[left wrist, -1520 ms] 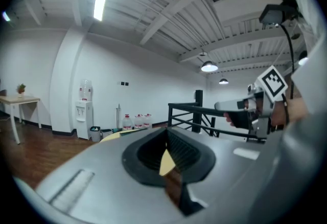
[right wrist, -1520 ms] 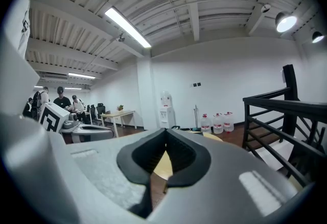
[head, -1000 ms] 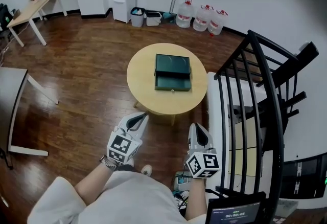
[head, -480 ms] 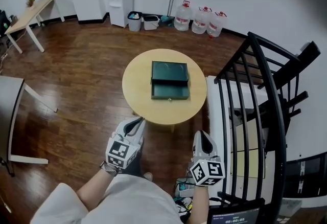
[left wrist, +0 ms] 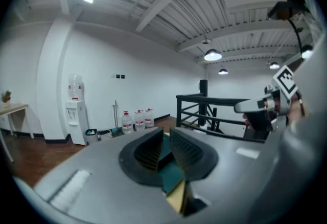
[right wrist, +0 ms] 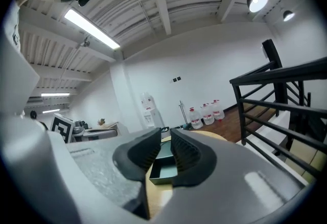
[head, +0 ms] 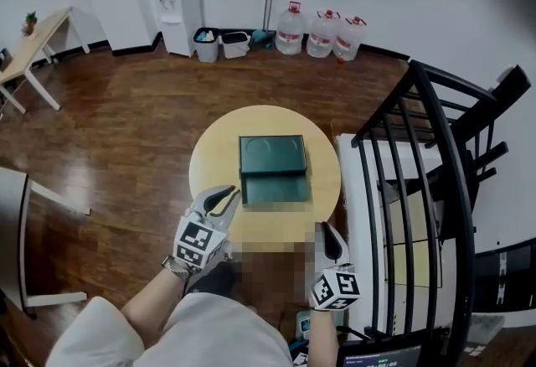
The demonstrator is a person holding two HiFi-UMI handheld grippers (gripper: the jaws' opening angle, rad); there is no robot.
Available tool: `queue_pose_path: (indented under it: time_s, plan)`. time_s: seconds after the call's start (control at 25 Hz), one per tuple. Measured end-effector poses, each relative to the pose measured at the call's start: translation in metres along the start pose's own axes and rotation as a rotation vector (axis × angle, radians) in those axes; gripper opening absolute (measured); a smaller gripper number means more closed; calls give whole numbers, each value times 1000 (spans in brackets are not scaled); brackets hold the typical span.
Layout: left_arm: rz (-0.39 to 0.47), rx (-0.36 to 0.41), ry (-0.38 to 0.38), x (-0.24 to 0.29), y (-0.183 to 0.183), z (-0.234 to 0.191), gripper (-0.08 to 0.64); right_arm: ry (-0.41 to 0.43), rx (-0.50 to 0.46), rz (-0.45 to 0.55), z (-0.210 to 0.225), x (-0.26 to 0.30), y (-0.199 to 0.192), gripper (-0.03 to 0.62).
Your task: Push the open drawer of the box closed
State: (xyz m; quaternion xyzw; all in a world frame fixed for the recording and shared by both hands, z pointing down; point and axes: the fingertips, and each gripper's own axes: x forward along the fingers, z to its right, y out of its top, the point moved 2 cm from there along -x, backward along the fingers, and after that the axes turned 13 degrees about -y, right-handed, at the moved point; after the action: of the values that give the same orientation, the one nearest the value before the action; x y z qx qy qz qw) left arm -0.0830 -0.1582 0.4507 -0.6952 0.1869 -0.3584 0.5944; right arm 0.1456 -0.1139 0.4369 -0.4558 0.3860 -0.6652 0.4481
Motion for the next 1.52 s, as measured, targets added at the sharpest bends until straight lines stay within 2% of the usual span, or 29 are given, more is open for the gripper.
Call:
queue_pose_path:
  time_s: [0.12,0.24,0.4,0.6,0.68,0.76,0.92,1.08,1.28,1.52]
  plan:
    - [-29,39,-53,30,2,-32,52,-33,96,-35,1,29,-10,118]
    - [-87,64,-118,63,-3,-57,106,-64,168,-90,3,54,-28,153]
    - [-171,147,-187,101,-14,-81,129,-108,238,-156,7,80,-56,156]
    - [-218,220,-245,132,-19,-103,129,-191,358,-226,16,97,-89,156]
    - [-247,220,-271,144,-29,-105,129,-217,423,-254,20,99,-105,156]
    - [-306,216,-311,156,-47,-103,161,-245,468,-286,25,98,-122,156]
    - [-413,234,-405,173,-74,-100,175,-315,526,-363,33,98,-153,156]
    - [-499,252,-465,181,-87,-104,175,-333,579,-389,32,104,-166,156]
    - [-580,232,-493,192,-102,-119,218,-322,623,-410,30,113,-179,156]
    - [-641,208,-491,200,-115,-136,218,-306,670,-414,26,117,-185,156]
